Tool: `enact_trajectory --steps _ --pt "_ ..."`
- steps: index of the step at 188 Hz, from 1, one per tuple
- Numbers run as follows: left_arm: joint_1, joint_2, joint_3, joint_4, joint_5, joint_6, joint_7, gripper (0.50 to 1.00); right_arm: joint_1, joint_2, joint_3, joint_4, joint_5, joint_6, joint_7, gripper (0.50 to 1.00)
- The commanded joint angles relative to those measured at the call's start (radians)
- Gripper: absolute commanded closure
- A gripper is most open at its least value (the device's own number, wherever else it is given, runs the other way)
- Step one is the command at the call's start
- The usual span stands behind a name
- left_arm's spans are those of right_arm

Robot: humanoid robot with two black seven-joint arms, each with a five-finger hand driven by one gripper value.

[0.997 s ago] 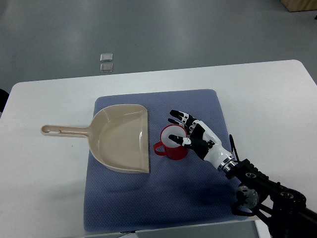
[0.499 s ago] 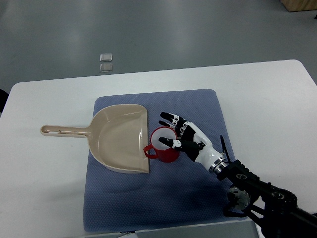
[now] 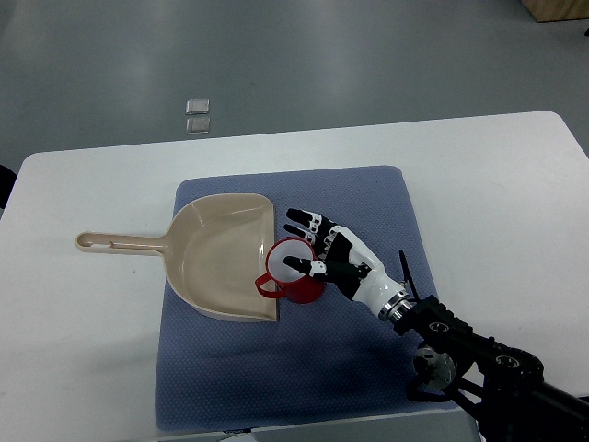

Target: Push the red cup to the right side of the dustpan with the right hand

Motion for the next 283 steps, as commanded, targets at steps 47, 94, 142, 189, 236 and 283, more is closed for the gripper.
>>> enact_trajectory --steps 47,94,142,189,236,283 --pt "0.0 0.0 0.0 0.0 0.001 0.0 0.0 0.5 0.016 -0.006 0.002 -0.006 0.008 0.003 0.0 0.568" --pt "0.0 0.0 0.0 0.0 -0.001 0.0 0.0 0.5 0.042 -0.054 0.042 -0.012 0.019 0.015 0.0 0.568" --pt "0.0 0.0 0.0 0.0 -0.001 0.0 0.0 0.5 0.11 -0.126 0.082 -0.041 0.105 0.017 -0.002 0.568" --pt "0.0 0.0 0.0 0.0 -0.001 0.0 0.0 0.5 0.228 -0.218 0.081 -0.153 0.309 0.017 -0.014 0.568" --pt "0.0 0.0 0.0 -0.002 0.001 0.0 0.0 0.5 0.243 -0.227 0.065 -0.193 0.416 0.017 -0.161 0.568" --pt "0.0 0.0 0.0 0.0 0.001 0.0 0.0 0.5 0.243 -0.178 0.081 -0.19 0.41 0.02 -0.149 0.568"
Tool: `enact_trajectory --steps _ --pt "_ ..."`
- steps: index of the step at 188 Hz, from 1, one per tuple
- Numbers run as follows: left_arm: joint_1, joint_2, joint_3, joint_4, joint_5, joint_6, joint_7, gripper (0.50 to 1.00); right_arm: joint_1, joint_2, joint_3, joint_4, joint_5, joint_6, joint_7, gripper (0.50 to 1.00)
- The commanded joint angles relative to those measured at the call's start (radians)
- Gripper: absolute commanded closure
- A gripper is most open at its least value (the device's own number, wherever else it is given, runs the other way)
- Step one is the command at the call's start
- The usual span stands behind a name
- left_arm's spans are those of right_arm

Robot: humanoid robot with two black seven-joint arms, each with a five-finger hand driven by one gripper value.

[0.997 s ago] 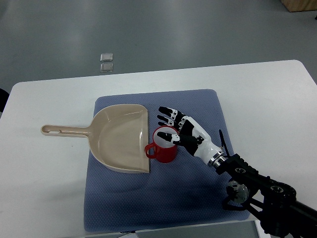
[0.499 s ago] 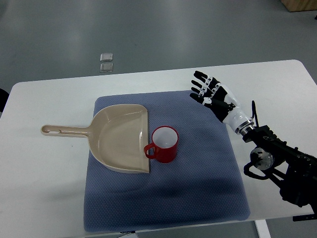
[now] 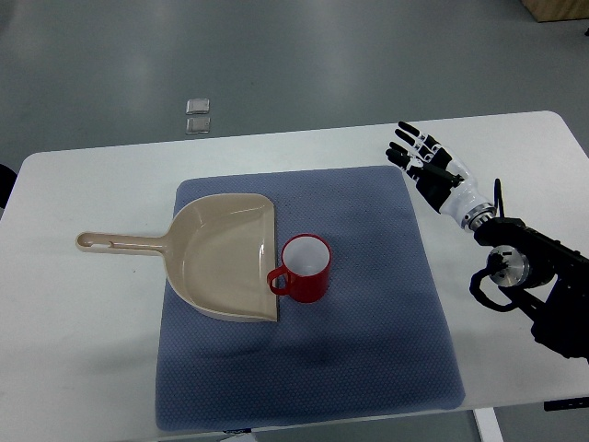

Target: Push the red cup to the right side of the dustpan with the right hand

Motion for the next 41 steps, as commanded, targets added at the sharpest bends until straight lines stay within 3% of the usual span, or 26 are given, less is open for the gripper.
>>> enact_trajectory --steps 1,41 --pt "0.0 0.0 0.0 0.001 0.0 0.0 0.0 0.5 0.001 0.022 0.011 0.003 -0.003 0.005 0.007 0.568" --pt "0.0 0.0 0.0 -0.001 0.0 -0.002 0.0 0.5 0.012 0.031 0.011 0.007 -0.006 0.036 0.035 0.568"
